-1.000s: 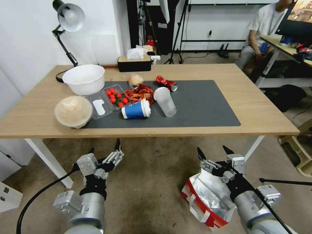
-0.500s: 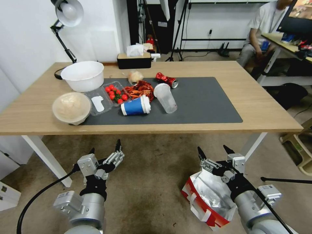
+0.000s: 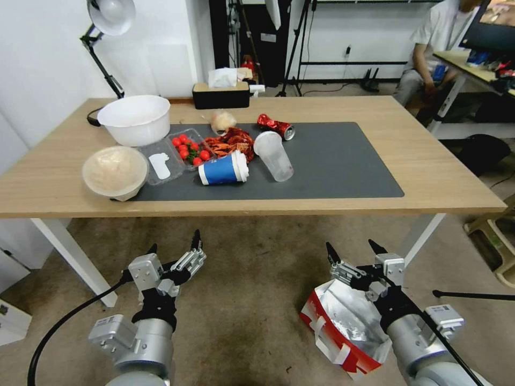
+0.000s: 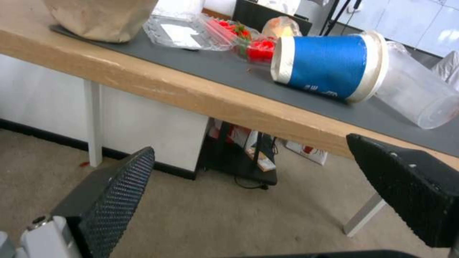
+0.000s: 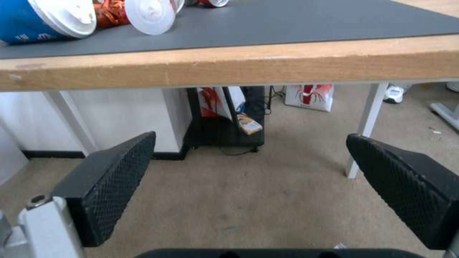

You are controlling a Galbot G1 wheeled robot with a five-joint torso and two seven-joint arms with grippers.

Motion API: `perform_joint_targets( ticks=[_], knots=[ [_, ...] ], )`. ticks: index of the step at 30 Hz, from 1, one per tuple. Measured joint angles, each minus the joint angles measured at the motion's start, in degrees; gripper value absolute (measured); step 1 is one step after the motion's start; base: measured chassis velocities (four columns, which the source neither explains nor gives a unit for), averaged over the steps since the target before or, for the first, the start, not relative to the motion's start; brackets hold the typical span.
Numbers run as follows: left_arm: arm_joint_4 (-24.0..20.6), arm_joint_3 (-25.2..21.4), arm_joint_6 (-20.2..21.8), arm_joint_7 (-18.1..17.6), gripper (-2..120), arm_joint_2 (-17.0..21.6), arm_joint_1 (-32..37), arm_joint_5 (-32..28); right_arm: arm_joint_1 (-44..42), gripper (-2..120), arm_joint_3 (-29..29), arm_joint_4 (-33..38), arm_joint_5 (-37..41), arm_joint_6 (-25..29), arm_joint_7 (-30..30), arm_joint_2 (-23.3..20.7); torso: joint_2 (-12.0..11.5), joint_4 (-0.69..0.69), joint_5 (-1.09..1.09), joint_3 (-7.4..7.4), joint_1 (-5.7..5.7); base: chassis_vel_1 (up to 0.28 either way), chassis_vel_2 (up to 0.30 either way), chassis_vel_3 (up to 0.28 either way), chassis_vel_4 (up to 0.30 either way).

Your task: Pick up the food delivery bag from the floor and place it on the table.

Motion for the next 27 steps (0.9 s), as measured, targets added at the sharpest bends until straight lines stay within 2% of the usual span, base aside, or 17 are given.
perform_joint_targets(
  ticks=[13, 27],
  knots=[
    [-0.3, -0.2, 0.0, 0.1, 100, 0.3, 0.1, -0.3, 0.1, 100, 0.1, -0.3, -0.2, 0.0, -0.4, -0.1, -3.5, 0.00, 0.00, -2.02, -1.46, 0.000, 0.000, 0.000, 0.000],
    [-0.3, -0.2, 0.2, 0.1, 100, 0.3, 0.2, -0.1, 0.1, 100, 0.2, -0.3, -0.2, 0.2, -0.4, -0.2, -5.9, 0.00, 0.00, -3.51, -2.44, 0.000, 0.000, 0.000, 0.000]
  ],
)
